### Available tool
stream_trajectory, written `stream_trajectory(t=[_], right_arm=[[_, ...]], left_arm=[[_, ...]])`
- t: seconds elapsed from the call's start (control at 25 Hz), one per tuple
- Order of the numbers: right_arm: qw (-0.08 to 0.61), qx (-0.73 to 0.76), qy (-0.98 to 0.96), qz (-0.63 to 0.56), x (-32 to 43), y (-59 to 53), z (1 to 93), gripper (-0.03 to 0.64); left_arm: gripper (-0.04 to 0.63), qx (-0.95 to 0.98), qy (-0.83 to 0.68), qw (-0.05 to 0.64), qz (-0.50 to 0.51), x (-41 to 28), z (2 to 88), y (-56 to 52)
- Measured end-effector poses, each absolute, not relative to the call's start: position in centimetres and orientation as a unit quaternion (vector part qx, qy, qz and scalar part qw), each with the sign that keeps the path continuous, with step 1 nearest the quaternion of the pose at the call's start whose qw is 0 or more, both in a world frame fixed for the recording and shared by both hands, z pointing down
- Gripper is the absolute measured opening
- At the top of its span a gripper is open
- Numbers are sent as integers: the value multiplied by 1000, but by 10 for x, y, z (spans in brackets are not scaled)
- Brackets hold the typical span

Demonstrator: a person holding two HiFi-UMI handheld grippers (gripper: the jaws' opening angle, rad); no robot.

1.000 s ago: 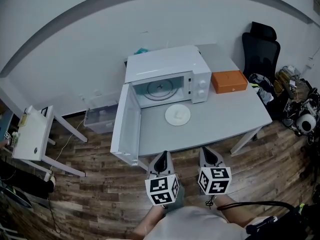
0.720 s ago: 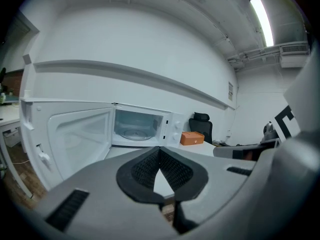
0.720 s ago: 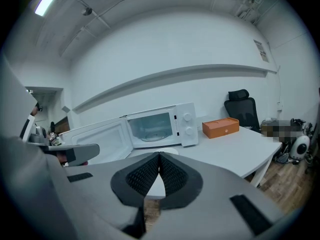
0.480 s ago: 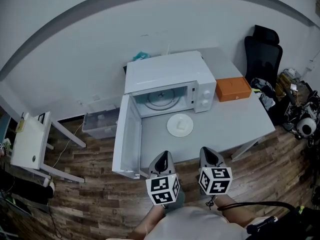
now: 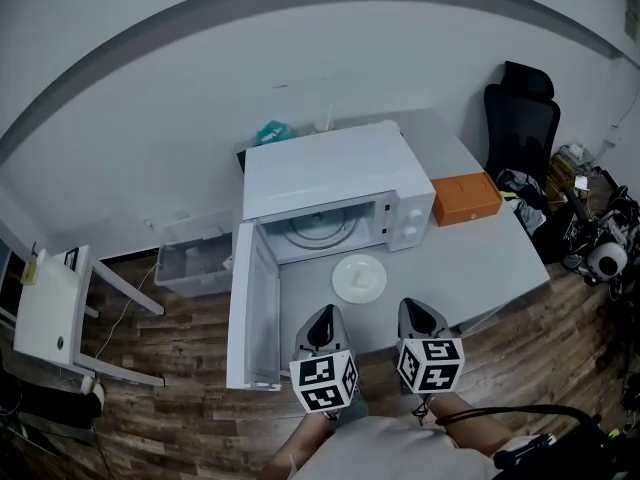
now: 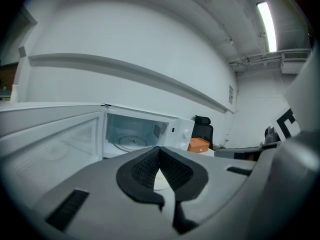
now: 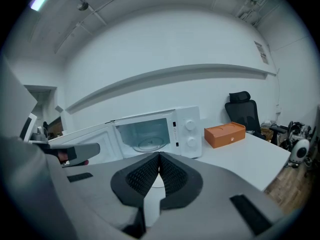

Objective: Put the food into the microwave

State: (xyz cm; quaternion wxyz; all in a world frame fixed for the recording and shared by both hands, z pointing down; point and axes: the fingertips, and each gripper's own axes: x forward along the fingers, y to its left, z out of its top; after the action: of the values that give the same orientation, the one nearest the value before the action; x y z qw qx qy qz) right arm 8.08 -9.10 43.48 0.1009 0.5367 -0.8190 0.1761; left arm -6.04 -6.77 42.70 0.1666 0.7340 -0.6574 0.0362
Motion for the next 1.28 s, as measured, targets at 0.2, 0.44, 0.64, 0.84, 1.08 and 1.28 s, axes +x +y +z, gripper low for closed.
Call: stream_trajectory(t=[0.2,0.44,0.64,0.84,1.08,1.28], right_arm=[[104,539,-815,184,73,-116,438,17],[99,537,-816,189,59,-147,438,17],[101,537,-816,188,50,-167,438,17],[100,540,-814,190,45,-183,438,17],[108,533,-817,194,45,-194,443,17],[114,517,-825,200,44,-205,447,17]], left_arm=[[2,736,-654,172,41,-67,429,-93],[2,737,-652,171,44,-79,429,-121],[2,738,-651,173,45,-87,429,-143],[2,738,-649,179,44,-89,433,-158],[2,733,-650,195,46,-85,444,-169],[2,727,-653,202,63,-79,449,-175]])
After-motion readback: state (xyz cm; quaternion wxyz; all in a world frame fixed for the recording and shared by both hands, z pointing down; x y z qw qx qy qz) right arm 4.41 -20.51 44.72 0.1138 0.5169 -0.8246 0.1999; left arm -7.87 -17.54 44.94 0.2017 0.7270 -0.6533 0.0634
